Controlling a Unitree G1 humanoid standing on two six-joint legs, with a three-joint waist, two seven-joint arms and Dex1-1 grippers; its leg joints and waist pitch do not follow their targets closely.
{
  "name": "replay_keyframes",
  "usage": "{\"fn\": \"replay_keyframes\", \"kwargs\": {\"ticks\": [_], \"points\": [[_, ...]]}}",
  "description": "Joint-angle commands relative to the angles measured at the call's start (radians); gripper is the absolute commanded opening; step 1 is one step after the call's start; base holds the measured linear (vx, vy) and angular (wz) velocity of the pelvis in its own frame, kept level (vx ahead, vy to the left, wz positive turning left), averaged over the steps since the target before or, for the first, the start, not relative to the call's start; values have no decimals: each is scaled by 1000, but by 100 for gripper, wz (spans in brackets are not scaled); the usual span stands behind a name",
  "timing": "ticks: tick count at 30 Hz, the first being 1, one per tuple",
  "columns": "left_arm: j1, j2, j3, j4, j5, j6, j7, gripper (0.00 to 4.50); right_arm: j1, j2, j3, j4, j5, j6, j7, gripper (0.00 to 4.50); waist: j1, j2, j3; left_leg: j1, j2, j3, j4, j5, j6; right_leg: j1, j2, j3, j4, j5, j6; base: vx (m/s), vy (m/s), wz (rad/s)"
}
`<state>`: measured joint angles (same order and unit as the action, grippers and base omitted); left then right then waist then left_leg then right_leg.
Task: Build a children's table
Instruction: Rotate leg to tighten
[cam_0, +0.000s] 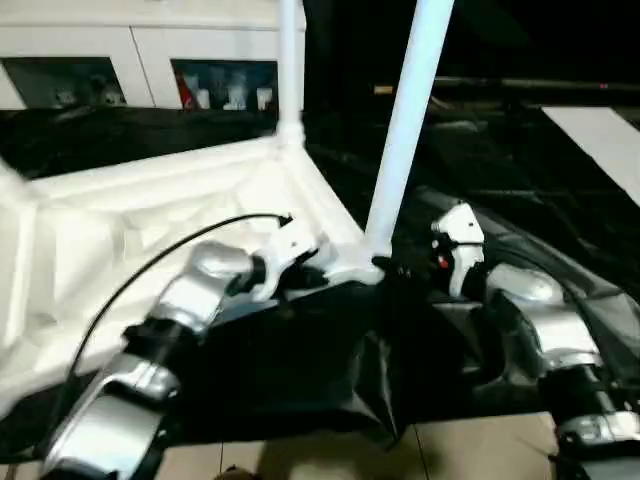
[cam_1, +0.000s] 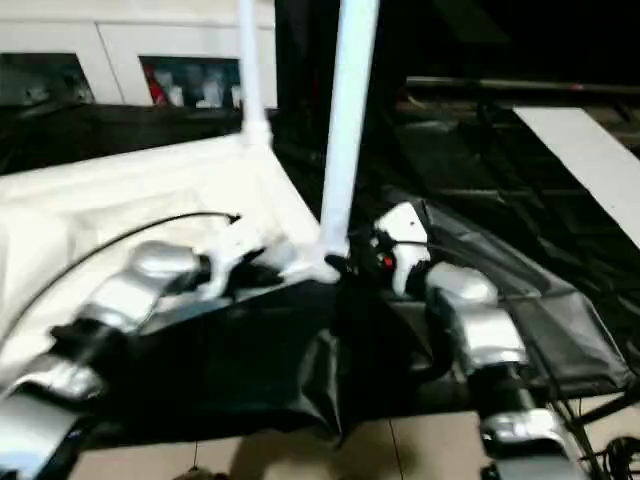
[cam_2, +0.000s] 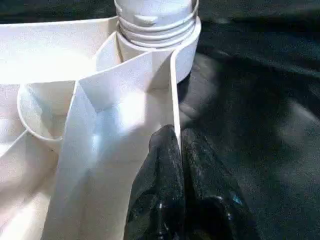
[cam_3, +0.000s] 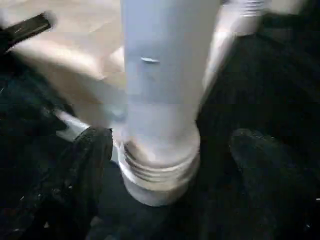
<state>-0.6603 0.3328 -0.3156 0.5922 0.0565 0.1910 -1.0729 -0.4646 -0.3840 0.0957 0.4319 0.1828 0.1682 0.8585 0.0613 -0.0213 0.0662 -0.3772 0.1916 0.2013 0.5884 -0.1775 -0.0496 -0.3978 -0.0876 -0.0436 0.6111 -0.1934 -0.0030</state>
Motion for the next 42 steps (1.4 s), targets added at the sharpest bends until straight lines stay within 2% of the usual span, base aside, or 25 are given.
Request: {"fn": "replay_keyframes", "kwargs": {"ticks": [1, 2, 3, 5, 6, 9, 12, 13, 14, 17, 20, 23, 25, 32, 34, 35, 38, 39, 41, 42], "points": [[35, 10, -68, -28, -12, -20, -120, 0, 10, -27, 25, -35, 0, 5, 67, 406, 4, -6, -66, 17, 42, -18, -70, -193, 52, 40, -57, 38, -70, -162, -238, 0, 0, 0], [41, 18, -72, -41, -19, -14, -142, 0, 13, -36, 35, -41, 2, 6, 84, 406, 5, -5, -68, 19, 43, -18, -69, -191, 51, 40, -58, 38, -69, -153, -243, 0, 0, 0], [47, 33, -80, -60, -21, -14, -168, 0, 20, -53, 55, -54, 3, 10, 119, 406, 8, -4, -68, 19, 44, -17, -67, -166, 60, 39, -54, 37, -63, -102, -252, 0, 0, 0], [52, 50, -85, -78, -16, -13, -184, 0, 28, -78, 90, -67, -4, 8, 172, 406, 15, -8, -69, 19, 45, -16, -65, -145, 73, 40, -55, 37, -59, -78, -256, 0, 0, 0], [54, 53, -84, -84, -16, -12, -187, 0, 30, -83, 96, -70, -5, 9, 183, 406, 18, -6, -68, 20, 46, -15, -66, -147, 75, 38, -56, 37, -60, -82, -257, 0, 0, 0], [53, 63, -76, -96, -17, -2, -199, 0, 27, -77, 118, -57, -23, -2, 222, 406, 25, -9, -68, 19, 45, -15, -66, -158, 64, 38, -58, 36, -61, -113, -253, 0, 0, 0], [51, 67, -76, -96, -19, -4, -200, 0, 20, -68, 124, -40, -33, -9, 219, 406, 26, -10, -69, 18, 44, -16, -65, -156, 55, 38, -59, 37, -60, -119, -249, 0, 0, 0], [51, 69, -75, -97, -20, -2, -199, 0, 18, -67, 130, -36, -40, -14, 217, 406, 26, -14, -70, 18, 43, -16, -65, -149, 56, 39, -59, 37, -59, -114, -248, 0, 0, 0], [51, 70, -74, -100, -21, 0, -199, 0, 15, -65, 132, -32, -42, -16, 215, 381, 26, -11, -71, 19, 43, -16, -64, -142, 57, 38, -59, 36, -58, -104, -250, 0, 0, 0], [52, 73, -71, -107, -22, 5, -199, 0, 10, -60, 131, -26, -29, -8, 215, 369, 26, -13, -71, 17, 42, -15, -62, -123, 67, 40, -57, 36, -54, -70, -254, 0, 0, 0], [57, 77, -69, -113, -21, 7, -203, 0, 8, -61, 131, -32, -26, -5, 216, 336, 26, -13, -72, 16, 42, -15, -61, -119, 72, 41, -58, 36, -53, -71, -255, 0, 0, 0], [59, 77, -68, -112, -20, 8, -204, 0, 9, -57, 124, -33, -28, -5, 225, 324, 27, -13, -72, 16, 42, -15, -60, -118, 72, 41, -57, 36, -53, -71, -256, 0, 0, 0], [60, 79, -67, -114, -21, 9, -205, 0, 12, -52, 120, -35, -27, -5, 226, 293, 27, -13, -71, 16, 42, -15, -60, -119, 73, 41, -57, 35, -53, -72, -257, 0, 0, 0], [63, 87, -72, -120, -26, 20, -216, 0, 16, -43, 120, -35, -13, -7, 229, 274, 27, -12, -72, 16, 41, -15, -59, -116, 70, 41, -57, 35, -51, -67, -258, 0, 0, 0], [65, 86, -73, -122, -26, 26, -216, 0, 20, -21, 103, -29, -6, 17, 183, 272, 27, -10, -73, 16, 41, -15, -59, -108, 73, 42, -56, 35, -49, -53, -261, 0, 0, 0], [63, 75, -69, -114, -25, 40, -199, 0, 10, 10, 76, 7, -12, 24, 101, 272, 24, -10, -73, 15, 40, -14, -59, -109, 70, 41, -56, 36, -50, -56, -263, 0, 0, 0], [41, 23, -52, -64, -9, 68, -102, 0, -13, 90, 12, 95, -22, 48, -102, 271, 15, -7, -68, 14, 39, -17, -64, -153, 40, 39, -57, 35, -58, -126, -251, 0, 0, 0], [22, -18, -37, -21, 3, 77, -22, 0, -21, 134, -19, 129, -22, 68, -206, 271, 8, -1, -66, 22, 37, -19, -68, -211, 3, 33, -57, 36, -67, -208, -239, 0, 0, 0], [13, -33, -32, -3, 5, 81, 7, 0, -24, 151, -29, 137, -22, 77, -241, 270, 2, -5, -65, 24, 38, -23, -73, -256, -24, 35, -58, 35, -75, -277, -216, 0, 0, 0], [-9, -74, -17, 41, 8, 97, 77, 0, -38, 192, -52, 166, -22, 84, -332, 270, -1, -2, -65, 24, 38, -23, -75, -263, -29, 33, -58, 36, -77, -274, -207, 0, 0, 0]]}}
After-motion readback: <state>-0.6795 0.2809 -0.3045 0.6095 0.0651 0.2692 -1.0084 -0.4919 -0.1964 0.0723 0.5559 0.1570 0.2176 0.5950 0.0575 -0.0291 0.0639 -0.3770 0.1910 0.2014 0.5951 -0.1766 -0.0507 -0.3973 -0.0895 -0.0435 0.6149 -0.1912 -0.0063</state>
